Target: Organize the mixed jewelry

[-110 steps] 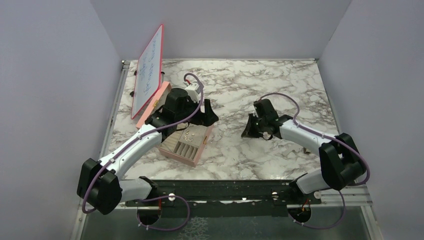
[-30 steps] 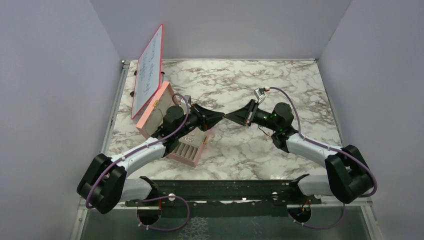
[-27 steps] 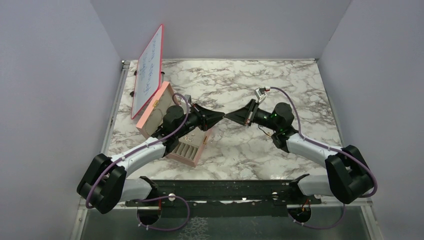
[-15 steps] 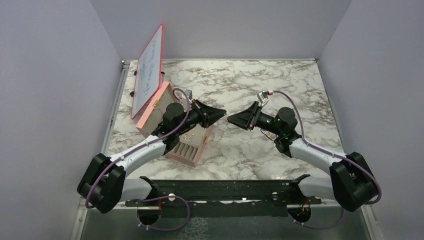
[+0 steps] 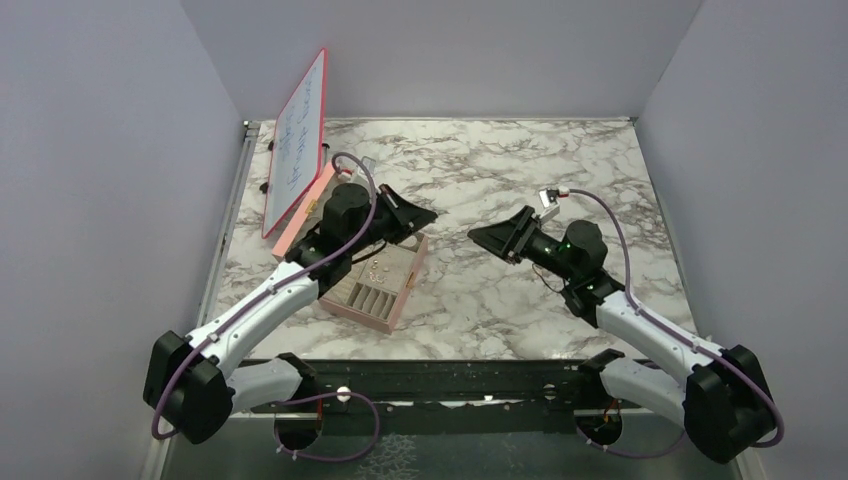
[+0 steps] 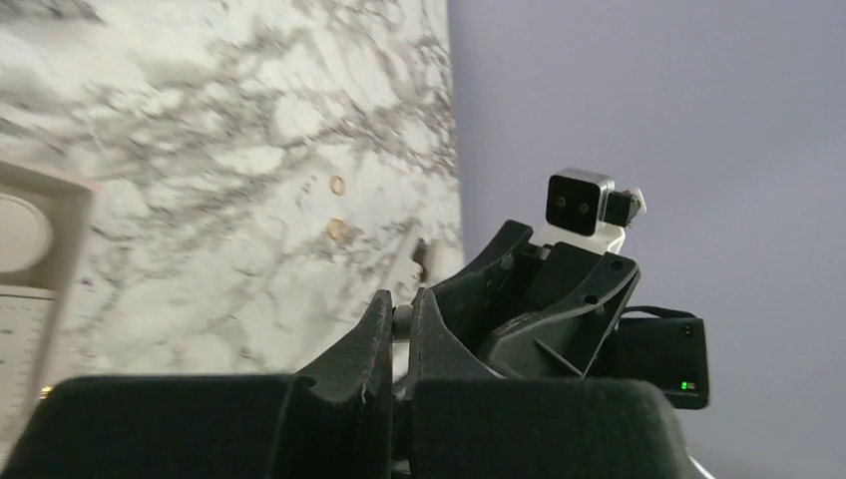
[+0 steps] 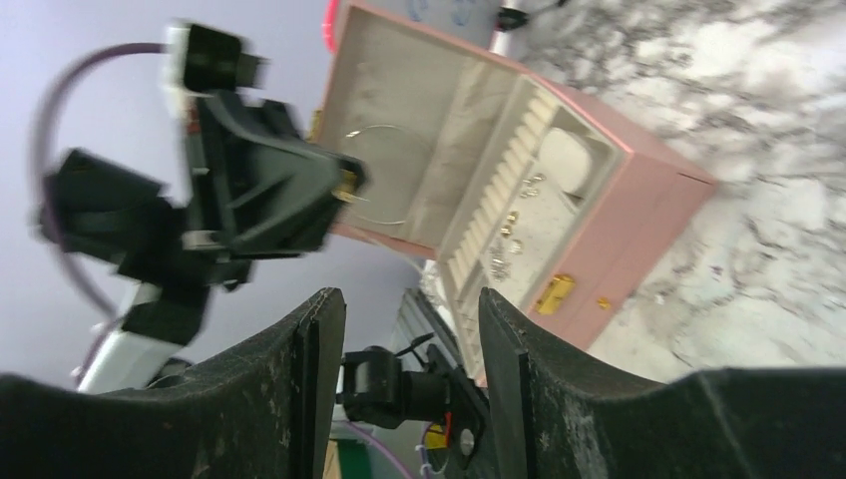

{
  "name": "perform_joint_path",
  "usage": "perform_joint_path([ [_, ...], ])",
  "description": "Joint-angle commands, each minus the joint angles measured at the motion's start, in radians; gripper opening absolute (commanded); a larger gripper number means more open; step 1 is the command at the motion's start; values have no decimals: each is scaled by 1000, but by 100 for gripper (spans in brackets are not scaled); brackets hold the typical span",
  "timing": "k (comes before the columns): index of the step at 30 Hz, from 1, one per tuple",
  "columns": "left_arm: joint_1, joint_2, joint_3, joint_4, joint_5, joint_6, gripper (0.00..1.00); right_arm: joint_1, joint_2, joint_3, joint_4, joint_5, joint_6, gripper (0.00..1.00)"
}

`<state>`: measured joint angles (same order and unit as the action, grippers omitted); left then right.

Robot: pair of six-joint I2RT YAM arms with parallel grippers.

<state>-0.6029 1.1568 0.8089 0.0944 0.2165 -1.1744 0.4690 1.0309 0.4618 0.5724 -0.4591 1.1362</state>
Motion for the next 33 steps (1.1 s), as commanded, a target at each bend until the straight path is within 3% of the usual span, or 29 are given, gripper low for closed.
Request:
perform_joint_path([
  [1, -3, -21, 145, -373, -204, 341, 1, -6, -8, 38, -228, 85, -122, 56],
  [6, -1, 48, 255, -559, -275, 540, 2, -7, 8, 17, -295, 103, -181, 55],
  [12, 2, 132, 273, -677, -350, 642, 3, -6, 114, 5, -324, 62, -235, 52],
  [22, 24, 218, 263, -713, -313, 688, 3, 8, 340, -2, -268, -53, -216, 44],
  [33, 26, 224, 246, -756, -279, 699, 3, 42, 455, 55, -364, -3, -292, 42],
])
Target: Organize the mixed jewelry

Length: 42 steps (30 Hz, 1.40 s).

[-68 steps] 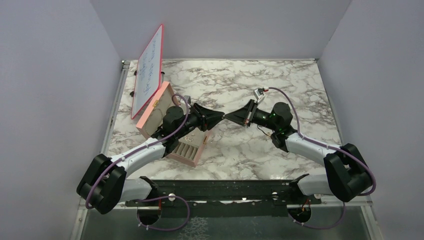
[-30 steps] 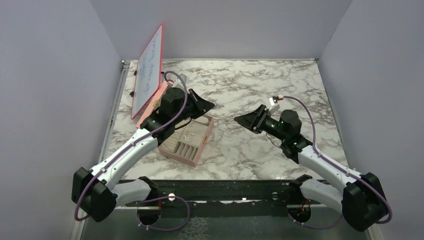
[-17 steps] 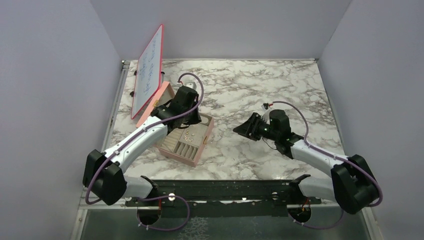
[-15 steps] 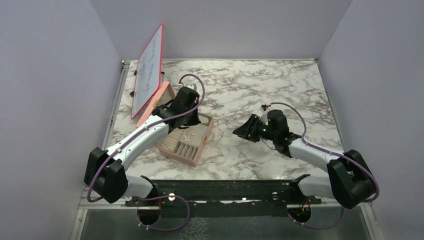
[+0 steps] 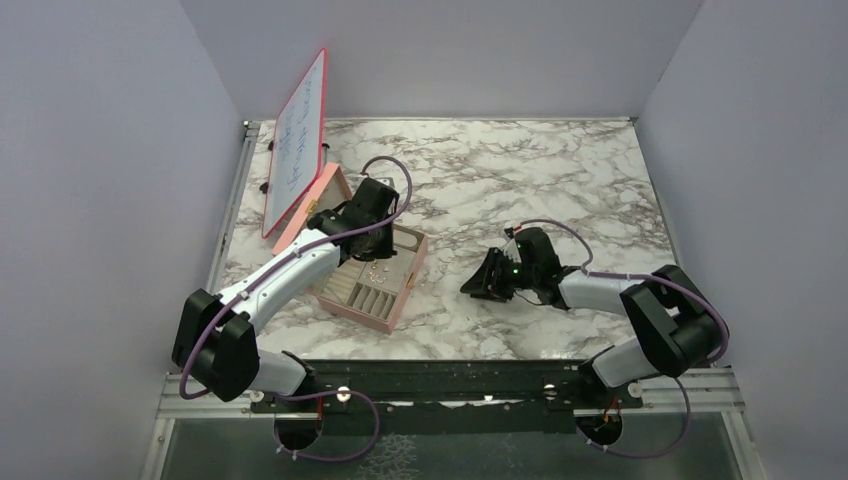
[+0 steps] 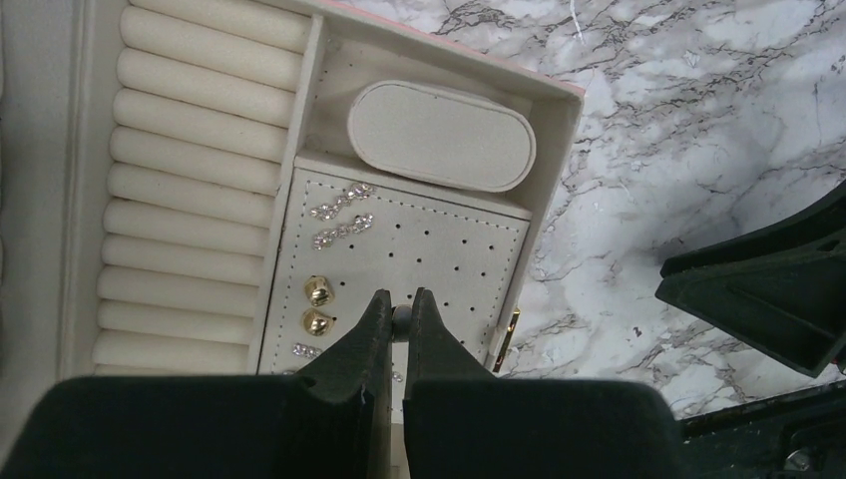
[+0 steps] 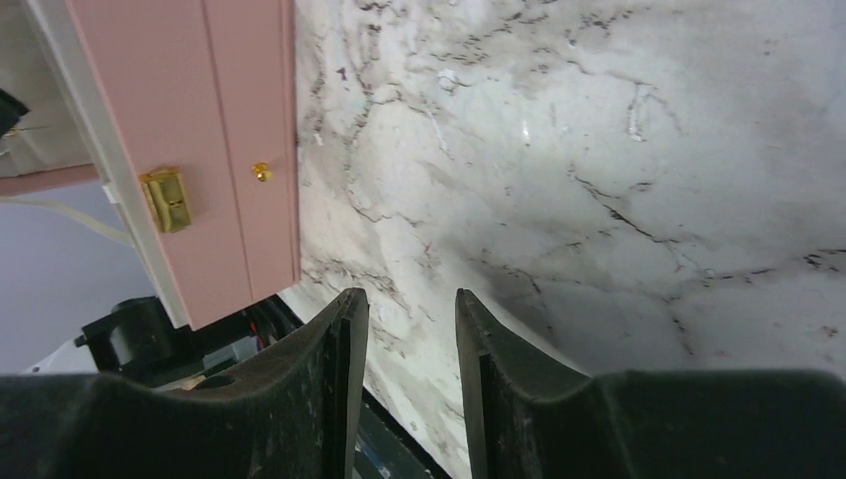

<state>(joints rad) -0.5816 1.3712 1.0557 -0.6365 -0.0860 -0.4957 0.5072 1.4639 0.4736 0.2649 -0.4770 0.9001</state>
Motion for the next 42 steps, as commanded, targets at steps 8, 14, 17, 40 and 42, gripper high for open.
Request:
perform_joint_path([
  [8, 8, 45, 0, -16, 33, 24, 3, 4, 52, 69, -83, 26, -71, 41],
  [14, 9, 48, -12, -15, 58, 23, 2, 4, 90, 90, -82, -5, -58, 41],
  [17, 9, 31, -23, -22, 60, 18, 3, 4, 109, 92, -78, -11, -53, 41],
  [40, 16, 24, -5, -1, 45, -15, 2, 4, 157, 101, -65, -40, -51, 37],
  [42, 16, 25, -3, 12, 39, -21, 3, 4, 156, 104, -70, -41, -53, 37],
])
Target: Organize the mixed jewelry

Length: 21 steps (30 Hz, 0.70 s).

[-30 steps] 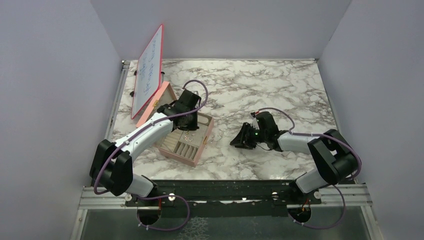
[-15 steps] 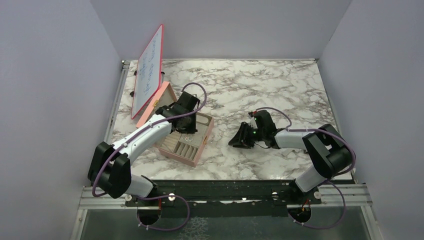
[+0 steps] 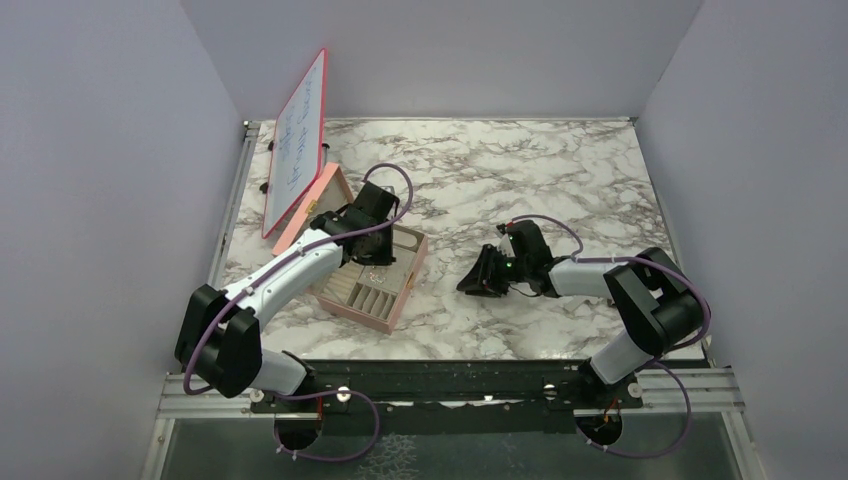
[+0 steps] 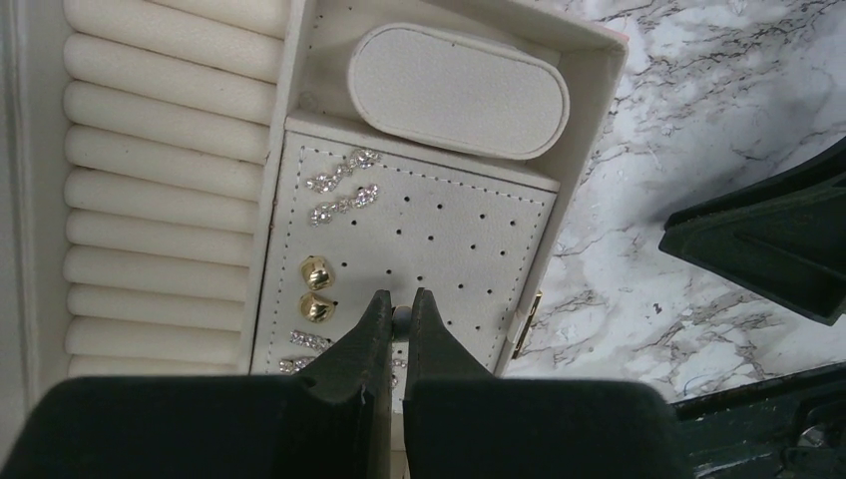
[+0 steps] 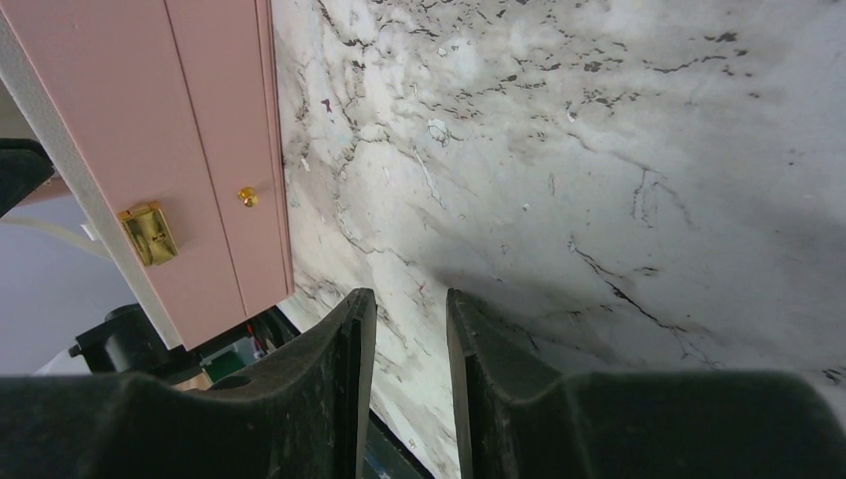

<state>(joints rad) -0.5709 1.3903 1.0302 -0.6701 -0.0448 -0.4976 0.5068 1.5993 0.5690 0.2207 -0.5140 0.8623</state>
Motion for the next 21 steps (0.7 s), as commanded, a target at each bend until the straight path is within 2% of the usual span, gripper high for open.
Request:
perform_joint_path([
  [1, 6, 4, 21, 54, -3, -22, 2, 4, 20, 10, -27, -3, -16, 37],
  [11, 13, -3, -3, 83, -80, -50, 2, 4, 9, 8, -34, 5, -20, 37],
  [21, 20, 24, -17, 102, -46, -45, 2, 4, 8, 4, -35, 9, -16, 36],
])
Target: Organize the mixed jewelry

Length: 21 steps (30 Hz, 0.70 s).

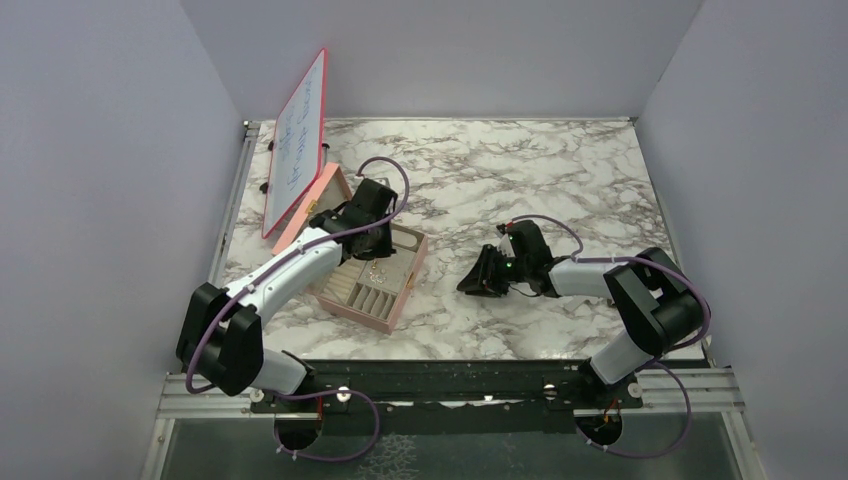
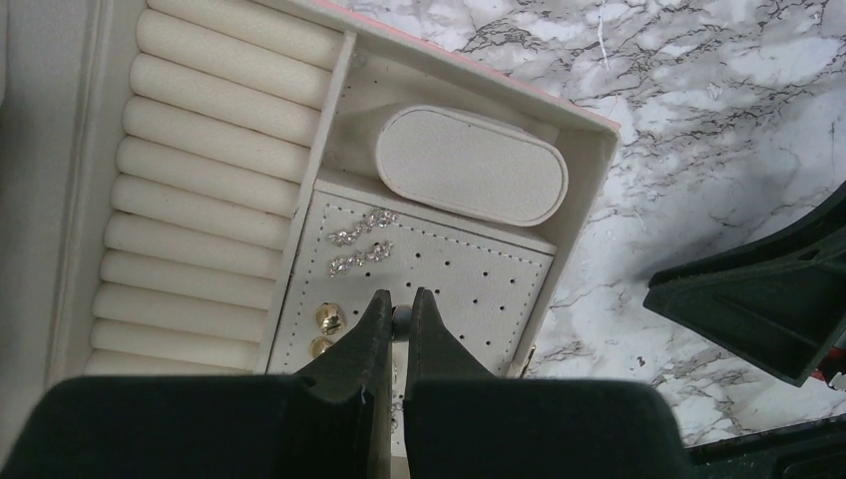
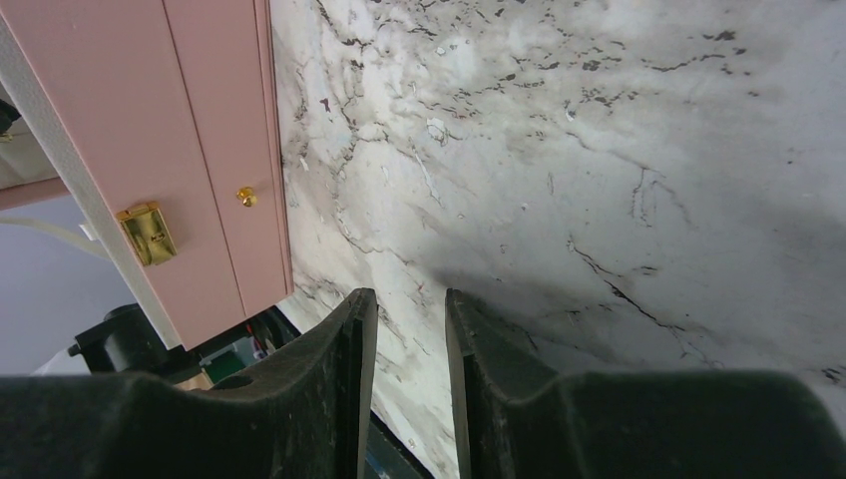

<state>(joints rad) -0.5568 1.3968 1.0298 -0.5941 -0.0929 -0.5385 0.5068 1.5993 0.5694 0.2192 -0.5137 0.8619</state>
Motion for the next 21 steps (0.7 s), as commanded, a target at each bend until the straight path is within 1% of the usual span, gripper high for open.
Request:
perform_joint_path([
  [1, 6, 19, -19, 28, 4, -4, 2, 4, 7, 4, -32, 8, -14, 36],
  [10, 9, 18, -36, 28, 30, -3, 3, 4, 11, 5, -37, 12, -15, 36],
  [21, 14, 6, -22, 27, 67, -10, 3, 4, 14, 6, -36, 13, -15, 36],
])
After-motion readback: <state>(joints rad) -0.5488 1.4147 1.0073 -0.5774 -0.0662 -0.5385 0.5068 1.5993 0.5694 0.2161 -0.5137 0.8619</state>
